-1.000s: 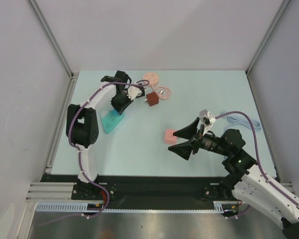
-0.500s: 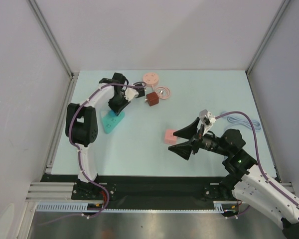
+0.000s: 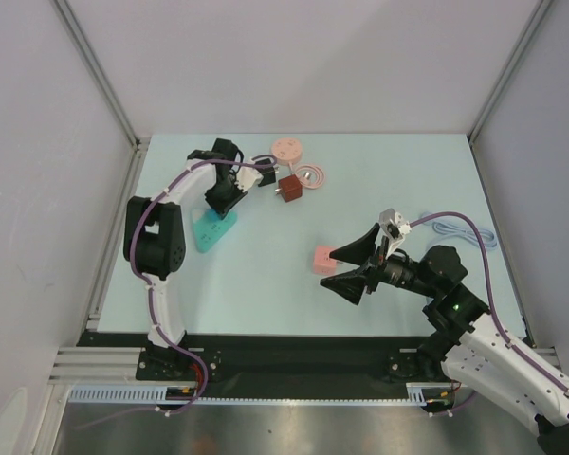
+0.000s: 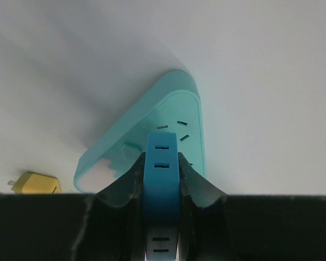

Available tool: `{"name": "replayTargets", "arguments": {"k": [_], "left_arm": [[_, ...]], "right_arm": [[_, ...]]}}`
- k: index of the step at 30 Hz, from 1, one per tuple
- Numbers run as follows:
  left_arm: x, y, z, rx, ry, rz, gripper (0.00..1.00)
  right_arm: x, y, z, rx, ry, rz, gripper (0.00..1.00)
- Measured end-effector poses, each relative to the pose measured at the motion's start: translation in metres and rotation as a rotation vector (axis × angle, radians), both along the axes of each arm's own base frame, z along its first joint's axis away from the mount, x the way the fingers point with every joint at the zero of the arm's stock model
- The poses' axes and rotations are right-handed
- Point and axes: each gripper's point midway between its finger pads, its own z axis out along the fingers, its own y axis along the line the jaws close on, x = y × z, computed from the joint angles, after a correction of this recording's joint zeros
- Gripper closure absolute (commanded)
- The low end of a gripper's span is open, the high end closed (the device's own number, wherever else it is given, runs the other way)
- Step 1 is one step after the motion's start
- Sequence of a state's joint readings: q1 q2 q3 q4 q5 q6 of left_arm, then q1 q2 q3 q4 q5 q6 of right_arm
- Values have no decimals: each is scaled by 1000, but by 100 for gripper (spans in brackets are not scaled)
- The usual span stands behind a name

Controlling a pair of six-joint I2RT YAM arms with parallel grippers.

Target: Insert the plug

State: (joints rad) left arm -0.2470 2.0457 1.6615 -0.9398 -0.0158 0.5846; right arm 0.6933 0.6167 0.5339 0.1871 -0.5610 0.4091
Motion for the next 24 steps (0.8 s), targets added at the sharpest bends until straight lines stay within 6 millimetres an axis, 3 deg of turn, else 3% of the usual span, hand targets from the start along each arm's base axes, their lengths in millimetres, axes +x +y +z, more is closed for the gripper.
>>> {"name": "replayTargets", "arguments": {"k": [24], "left_arm": [[4,-1,2,-1,-19,-1,100]], "right_arm": [[2,2,-4,-9,11,0,6]]}}
